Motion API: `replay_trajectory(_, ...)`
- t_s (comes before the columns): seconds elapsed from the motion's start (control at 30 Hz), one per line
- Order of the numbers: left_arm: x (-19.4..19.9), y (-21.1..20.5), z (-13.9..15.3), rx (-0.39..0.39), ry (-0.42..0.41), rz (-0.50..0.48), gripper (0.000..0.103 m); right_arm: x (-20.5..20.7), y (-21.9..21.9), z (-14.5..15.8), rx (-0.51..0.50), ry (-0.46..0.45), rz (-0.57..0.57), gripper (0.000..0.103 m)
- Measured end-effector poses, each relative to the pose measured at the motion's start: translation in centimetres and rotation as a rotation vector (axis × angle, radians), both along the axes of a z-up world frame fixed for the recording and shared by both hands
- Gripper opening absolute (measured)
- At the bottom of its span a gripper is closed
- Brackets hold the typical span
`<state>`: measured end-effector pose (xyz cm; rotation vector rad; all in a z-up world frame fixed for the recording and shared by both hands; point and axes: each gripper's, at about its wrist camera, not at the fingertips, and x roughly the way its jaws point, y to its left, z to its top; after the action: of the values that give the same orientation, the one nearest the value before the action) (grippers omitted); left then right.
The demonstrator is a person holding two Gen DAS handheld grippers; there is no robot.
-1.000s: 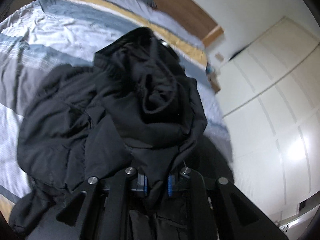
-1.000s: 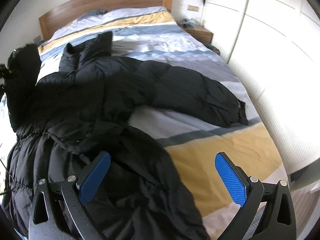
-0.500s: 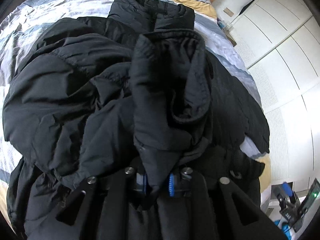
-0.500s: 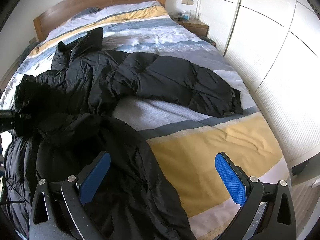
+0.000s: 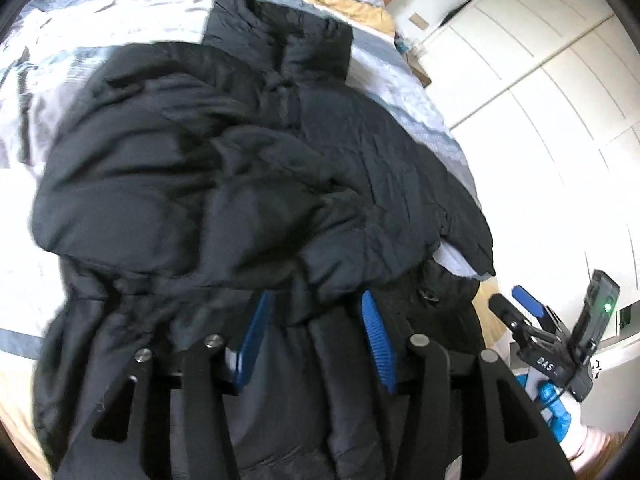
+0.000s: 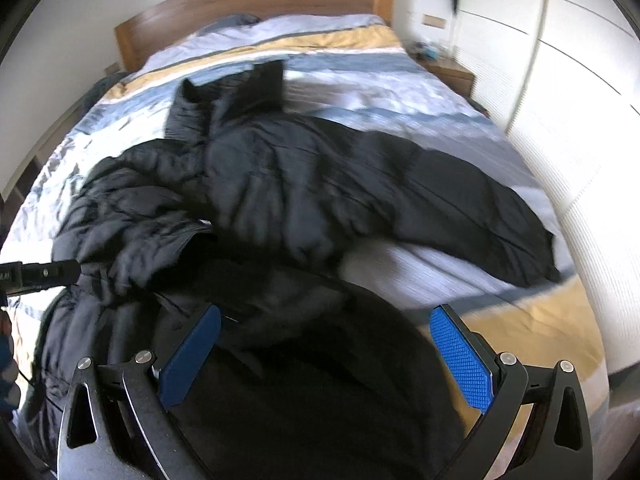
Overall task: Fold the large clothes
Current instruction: 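Lift the sleeve with the left gripper and lay it across the coat body, then open the left gripper and release the folded sleeve onto the coat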
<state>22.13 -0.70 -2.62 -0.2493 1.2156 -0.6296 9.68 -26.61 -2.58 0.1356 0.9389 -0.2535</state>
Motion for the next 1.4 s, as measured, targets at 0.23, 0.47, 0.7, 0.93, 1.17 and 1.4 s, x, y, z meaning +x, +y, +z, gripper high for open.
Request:
replay_trajectory(0.23,5.5,7.4,1.8,0.084,-0.102,0.109,0.047,7.4,7.4,0.4,0.058,-0.026,0.127,0.103)
replay_trajectory(0.47,10.6,9.4,-0.7,0.147,-0.124,0.115,0.047,14.9,14.4,-1.7,0.061,-0.053,0.218,0.103)
replay_trajectory(0.7,11.0,8.6,-7.1,0.189,-0.073,0.103,0.047,18.6,16.0,-6.9,0.003,0.049,0.251,0.103)
replay_trajectory(0.93,8.6,8.2,-7.3,0.242,-0.108,0.044,0.047,14.1,11.3,-9.0,0.019,0.127,0.223,0.102)
replay_trajectory(1.17,6.5,6.9,-3.3,0.207,-0.174,0.025,0.047,11.3,8.3,-5.6,0.001,0.100,0.183,0.103)
replay_trajectory(1.4,6.3,3.8,-4.9,0.275,-0.161,0.009,0.047,12.6,10.4,-5.9,0.025,0.074,0.286,0.103)
